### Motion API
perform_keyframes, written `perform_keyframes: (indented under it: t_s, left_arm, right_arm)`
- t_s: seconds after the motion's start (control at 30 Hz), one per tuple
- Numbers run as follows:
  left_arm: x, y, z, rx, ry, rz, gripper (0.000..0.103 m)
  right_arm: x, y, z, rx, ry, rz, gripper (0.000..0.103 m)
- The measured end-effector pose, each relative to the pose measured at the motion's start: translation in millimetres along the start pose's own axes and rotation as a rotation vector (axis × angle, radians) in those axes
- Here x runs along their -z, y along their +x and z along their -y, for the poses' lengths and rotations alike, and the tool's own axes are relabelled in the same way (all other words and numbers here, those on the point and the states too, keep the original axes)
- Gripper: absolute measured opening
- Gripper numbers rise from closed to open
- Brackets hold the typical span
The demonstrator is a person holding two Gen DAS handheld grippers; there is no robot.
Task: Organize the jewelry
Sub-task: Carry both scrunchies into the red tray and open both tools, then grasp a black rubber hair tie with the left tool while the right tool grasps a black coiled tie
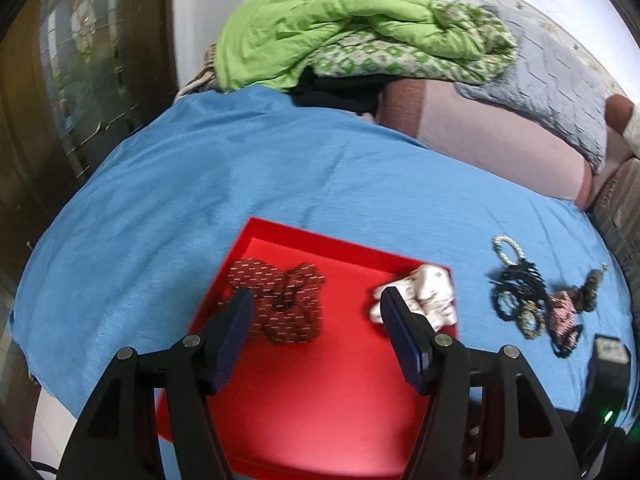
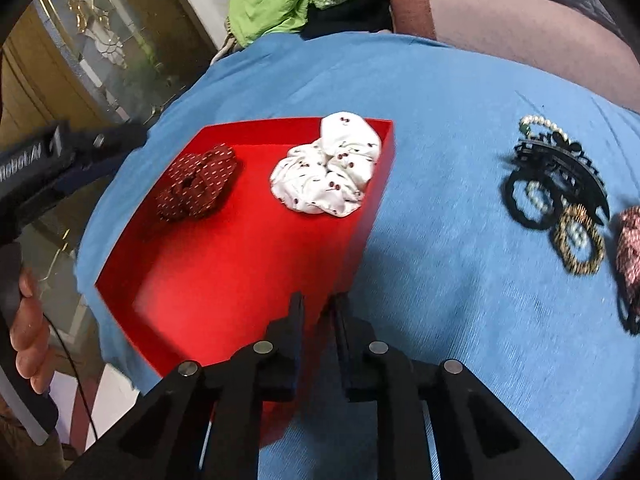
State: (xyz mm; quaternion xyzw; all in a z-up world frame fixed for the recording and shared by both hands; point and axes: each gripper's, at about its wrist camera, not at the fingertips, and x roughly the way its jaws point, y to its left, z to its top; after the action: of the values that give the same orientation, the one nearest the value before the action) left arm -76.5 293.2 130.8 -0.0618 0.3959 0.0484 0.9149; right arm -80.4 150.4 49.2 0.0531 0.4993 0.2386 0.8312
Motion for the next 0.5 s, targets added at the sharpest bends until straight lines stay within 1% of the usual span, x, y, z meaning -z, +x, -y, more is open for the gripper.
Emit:
perform_keyframes:
  t_s: [0.03,0.07,0.1,0.13,0.17,0.2,0.33,0.43,0.5]
  left_arm:
    - [0,-3,9,0.012,0.015,0.001,0.064]
    - [0,-4,19,0.024,0.030,0.001,0.064]
    - [0,-5,26,0.031,0.041,0.001,0.064]
    - [1,-6,36,0.041,0.054,-0.001,0.065]
    - [1,-7,49,0.059,0.074,-0.005,0.065]
    - [2,-7,58,0.070,0.087,-0.008,0.065]
    - [7,-1,99,0.117,0.146,-0.029,0.065]
    - [14,10,130,0.154,0.184,-0.052,0.065]
    - [19,24,151,0.178,0.199,-0.078,0.065]
  right_arm:
    - [-1,-1,2,-0.013,-0.002,-0.006,0.021]
    - [1,-4,3,-0.025,-0.002,-0.007,0.024]
    - [5,-11,7,-0.032,0.001,0.005,0.035]
    - [7,-16,9,-0.031,0.000,0.017,0.041]
    - [10,-25,15,-0.023,-0.004,0.037,0.052]
    - [13,-34,21,-0.009,-0.012,0.058,0.055]
    - [28,-71,58,0.081,-0.032,0.125,0.056]
    - [39,-97,99,0.151,0.010,0.157,0.057]
    - [44,-110,127,0.196,0.054,0.171,0.058]
